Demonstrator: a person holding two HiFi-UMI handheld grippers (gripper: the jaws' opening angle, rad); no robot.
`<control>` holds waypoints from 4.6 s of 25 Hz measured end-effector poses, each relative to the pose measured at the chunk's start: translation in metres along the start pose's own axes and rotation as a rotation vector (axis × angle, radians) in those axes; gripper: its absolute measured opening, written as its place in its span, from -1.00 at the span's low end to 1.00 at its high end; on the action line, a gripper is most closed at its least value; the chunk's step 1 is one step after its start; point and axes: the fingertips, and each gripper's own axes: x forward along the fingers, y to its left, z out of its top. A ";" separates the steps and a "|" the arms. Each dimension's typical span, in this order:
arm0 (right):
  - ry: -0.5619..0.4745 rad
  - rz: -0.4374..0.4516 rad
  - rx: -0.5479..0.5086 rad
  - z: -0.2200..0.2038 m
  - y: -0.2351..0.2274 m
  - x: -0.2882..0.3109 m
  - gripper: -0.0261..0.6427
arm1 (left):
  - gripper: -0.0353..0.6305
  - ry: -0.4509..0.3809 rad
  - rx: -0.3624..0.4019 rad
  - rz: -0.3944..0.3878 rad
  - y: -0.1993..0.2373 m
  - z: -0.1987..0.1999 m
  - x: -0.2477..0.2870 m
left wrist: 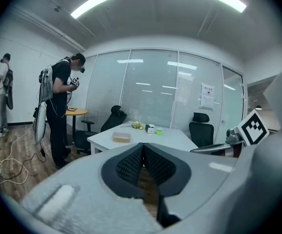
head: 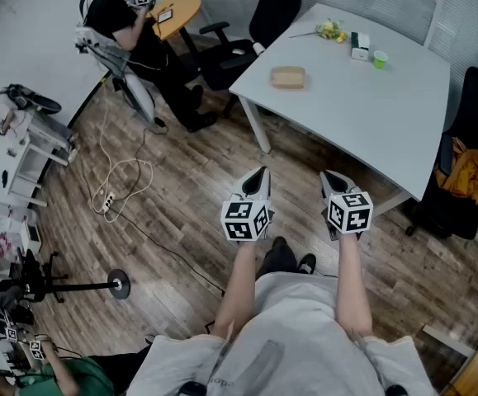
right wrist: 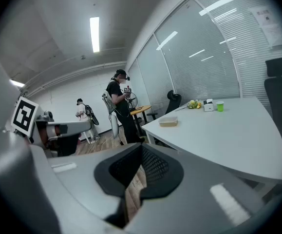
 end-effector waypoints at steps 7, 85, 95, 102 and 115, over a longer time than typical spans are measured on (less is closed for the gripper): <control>-0.019 0.002 -0.014 0.009 0.005 0.010 -0.91 | -0.89 -0.020 -0.010 0.017 0.015 0.006 -0.012; 0.086 -0.298 0.202 0.107 -0.152 0.341 -0.91 | -0.88 0.203 -0.094 -0.216 0.277 0.060 0.367; 0.126 -0.284 0.177 0.120 -0.211 0.378 -0.91 | -0.88 0.281 -0.106 -0.206 0.249 0.041 0.449; 0.325 -0.313 -0.127 0.123 -0.244 0.399 -0.91 | -0.88 0.330 -0.117 -0.178 0.244 0.025 0.484; 0.267 -0.196 0.078 0.123 -0.281 0.446 -0.90 | -0.88 0.346 -0.092 -0.085 0.252 0.029 0.526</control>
